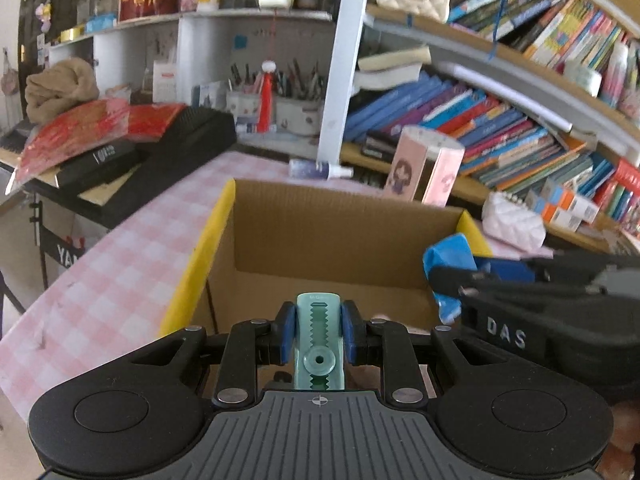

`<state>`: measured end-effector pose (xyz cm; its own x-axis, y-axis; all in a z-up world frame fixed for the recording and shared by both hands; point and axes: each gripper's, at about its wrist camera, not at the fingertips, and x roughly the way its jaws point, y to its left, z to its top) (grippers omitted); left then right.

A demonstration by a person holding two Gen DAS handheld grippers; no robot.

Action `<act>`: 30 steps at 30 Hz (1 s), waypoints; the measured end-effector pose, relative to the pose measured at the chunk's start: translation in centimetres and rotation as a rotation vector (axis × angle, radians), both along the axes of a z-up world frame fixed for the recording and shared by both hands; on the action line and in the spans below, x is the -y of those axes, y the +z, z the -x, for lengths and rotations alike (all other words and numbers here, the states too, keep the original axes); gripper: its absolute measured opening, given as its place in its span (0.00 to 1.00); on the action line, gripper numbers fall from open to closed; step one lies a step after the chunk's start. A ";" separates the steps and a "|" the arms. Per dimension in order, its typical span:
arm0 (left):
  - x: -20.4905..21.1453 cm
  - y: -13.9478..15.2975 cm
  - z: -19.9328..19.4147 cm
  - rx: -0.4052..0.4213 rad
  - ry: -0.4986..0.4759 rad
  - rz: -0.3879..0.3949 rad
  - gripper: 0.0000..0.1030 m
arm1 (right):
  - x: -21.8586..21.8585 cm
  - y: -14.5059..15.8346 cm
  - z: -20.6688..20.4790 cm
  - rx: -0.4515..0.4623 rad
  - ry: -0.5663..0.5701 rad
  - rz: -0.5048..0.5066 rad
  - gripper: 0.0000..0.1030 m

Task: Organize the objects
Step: 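Carry the cutter and blue item over the yellow box with both tools, then open the left tool to drop the cutter while right releases the blue item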

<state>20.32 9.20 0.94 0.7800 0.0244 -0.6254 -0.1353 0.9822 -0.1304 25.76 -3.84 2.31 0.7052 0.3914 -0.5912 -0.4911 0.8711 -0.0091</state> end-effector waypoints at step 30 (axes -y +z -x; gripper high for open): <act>0.8 -2.9 -1.3 -0.089 0.053 -0.090 0.25 | -4.5 -3.9 -5.6 -0.183 0.214 0.245 0.24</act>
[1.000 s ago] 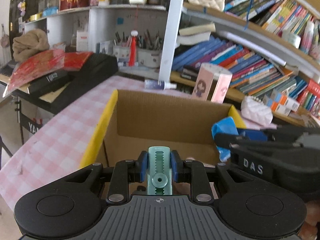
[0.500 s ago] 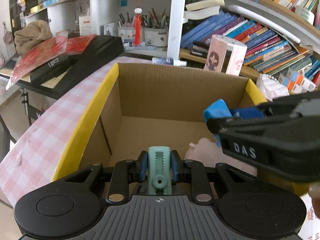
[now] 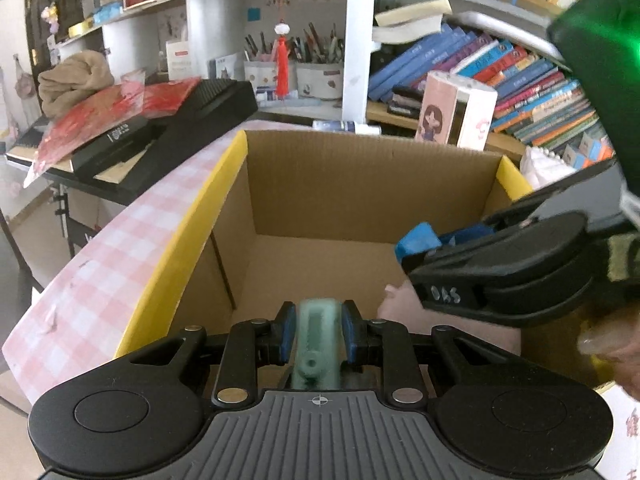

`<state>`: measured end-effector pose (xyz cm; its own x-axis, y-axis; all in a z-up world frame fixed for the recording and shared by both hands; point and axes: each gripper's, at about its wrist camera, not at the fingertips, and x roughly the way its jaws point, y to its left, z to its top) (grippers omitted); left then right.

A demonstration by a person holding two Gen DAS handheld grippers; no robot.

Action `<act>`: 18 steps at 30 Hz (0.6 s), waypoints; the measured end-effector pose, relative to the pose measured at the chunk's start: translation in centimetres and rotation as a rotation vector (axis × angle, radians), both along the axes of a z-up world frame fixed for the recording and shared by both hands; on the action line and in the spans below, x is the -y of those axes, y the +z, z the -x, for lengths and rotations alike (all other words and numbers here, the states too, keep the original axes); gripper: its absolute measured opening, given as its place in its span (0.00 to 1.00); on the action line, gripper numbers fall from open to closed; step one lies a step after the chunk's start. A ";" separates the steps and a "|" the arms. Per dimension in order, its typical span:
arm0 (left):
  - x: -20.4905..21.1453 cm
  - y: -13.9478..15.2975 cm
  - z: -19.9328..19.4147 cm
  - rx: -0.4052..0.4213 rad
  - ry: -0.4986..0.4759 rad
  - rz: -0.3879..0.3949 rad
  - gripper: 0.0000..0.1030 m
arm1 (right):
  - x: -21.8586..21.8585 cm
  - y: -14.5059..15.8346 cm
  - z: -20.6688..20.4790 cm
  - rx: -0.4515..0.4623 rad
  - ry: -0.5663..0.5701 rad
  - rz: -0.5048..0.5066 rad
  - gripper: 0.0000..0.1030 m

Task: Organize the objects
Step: 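Open the left tool to drop the cutter while right releases the blue item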

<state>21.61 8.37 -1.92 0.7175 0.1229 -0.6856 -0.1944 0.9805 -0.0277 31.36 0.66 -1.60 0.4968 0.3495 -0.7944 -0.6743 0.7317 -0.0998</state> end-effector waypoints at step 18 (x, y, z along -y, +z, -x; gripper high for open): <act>0.2 0.9 1.3 0.056 0.029 0.012 0.66 | -0.2 -0.1 -0.3 -0.015 0.011 -0.006 0.28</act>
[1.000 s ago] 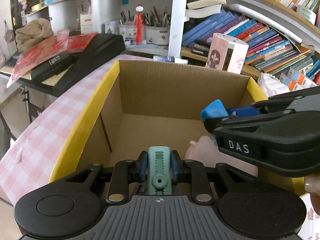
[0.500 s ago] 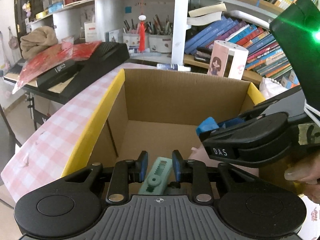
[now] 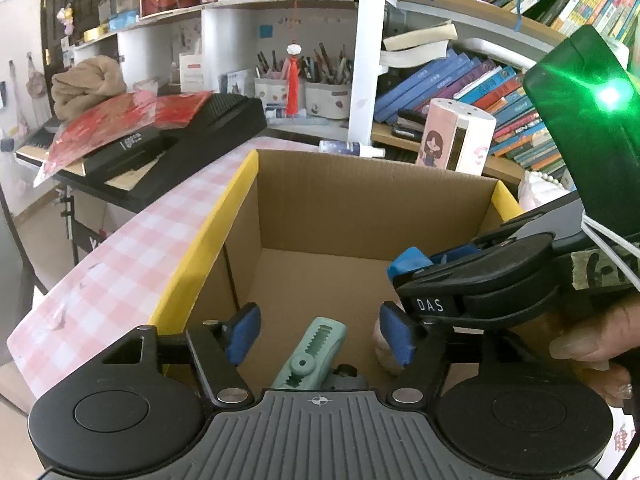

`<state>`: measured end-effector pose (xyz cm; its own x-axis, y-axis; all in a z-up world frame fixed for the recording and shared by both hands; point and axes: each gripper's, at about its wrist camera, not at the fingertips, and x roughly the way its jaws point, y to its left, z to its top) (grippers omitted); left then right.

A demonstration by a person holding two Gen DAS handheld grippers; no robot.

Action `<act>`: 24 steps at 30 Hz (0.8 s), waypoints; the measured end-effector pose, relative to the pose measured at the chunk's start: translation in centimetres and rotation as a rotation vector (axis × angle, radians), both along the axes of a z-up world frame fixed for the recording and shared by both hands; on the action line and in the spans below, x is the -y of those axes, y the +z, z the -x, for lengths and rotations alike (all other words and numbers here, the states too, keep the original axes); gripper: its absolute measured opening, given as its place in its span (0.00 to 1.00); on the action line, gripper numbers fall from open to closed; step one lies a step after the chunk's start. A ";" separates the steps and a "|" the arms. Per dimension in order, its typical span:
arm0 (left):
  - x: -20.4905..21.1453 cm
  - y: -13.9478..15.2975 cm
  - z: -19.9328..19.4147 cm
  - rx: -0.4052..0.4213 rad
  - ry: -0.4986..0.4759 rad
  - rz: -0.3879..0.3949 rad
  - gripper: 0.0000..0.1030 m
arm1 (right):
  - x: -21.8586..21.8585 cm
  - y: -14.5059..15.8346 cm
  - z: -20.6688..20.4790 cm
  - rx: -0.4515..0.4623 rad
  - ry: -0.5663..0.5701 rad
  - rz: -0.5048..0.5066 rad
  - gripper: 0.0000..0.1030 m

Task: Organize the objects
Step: 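Open the left tool to drop the cutter while right releases the blue item, then withdraw both open tools from the box toward the tape and charger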

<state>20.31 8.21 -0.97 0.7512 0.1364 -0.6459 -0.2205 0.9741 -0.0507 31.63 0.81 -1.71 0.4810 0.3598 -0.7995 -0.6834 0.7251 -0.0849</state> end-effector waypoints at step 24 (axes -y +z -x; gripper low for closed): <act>-0.9 4.4 5.2 0.174 0.006 0.060 0.81 | 6.5 6.1 6.4 0.200 -0.192 -0.218 0.44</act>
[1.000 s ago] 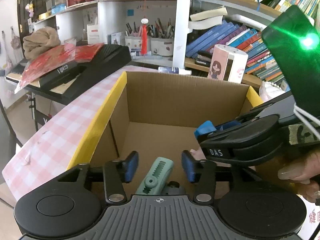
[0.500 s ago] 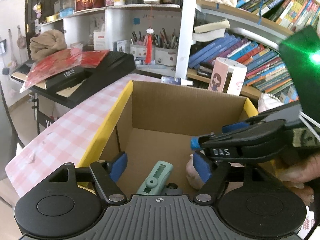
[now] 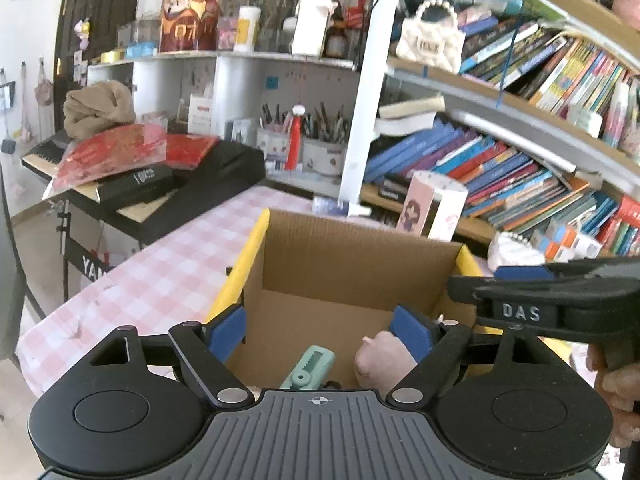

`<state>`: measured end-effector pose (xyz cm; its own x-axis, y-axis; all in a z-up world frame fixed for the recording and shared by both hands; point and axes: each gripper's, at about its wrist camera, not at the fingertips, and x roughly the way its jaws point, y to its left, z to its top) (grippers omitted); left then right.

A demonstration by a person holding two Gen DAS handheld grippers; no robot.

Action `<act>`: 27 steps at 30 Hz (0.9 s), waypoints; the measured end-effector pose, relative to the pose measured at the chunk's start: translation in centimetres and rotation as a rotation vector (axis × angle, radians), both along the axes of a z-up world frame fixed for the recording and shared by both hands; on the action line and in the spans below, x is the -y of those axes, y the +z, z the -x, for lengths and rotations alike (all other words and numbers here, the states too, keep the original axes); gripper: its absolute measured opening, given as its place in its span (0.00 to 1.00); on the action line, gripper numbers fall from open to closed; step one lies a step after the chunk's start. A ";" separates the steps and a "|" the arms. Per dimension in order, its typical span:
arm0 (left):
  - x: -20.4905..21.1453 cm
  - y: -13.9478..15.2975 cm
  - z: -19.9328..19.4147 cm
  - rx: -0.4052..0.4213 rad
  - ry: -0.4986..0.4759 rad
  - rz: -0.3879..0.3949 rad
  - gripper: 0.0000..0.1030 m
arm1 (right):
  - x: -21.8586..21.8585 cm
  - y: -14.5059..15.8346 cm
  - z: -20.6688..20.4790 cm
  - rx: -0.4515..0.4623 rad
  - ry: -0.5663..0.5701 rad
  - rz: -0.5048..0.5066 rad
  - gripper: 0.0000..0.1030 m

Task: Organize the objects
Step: 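Withdraw both open tools from the box toward the tape and charger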

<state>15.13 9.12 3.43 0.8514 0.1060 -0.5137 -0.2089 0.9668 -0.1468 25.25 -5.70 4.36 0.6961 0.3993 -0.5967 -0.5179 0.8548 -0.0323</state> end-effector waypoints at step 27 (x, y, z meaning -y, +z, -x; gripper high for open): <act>-0.3 -2.3 10.1 -0.100 -0.002 -0.047 0.92 | 3.5 -3.9 15.0 -0.020 -0.303 0.042 0.68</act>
<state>5.06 9.44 1.14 0.7966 0.1304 -0.5903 -0.2185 0.9725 -0.0801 10.25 -9.18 0.44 0.7674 0.1499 -0.6234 -0.2407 0.9685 -0.0633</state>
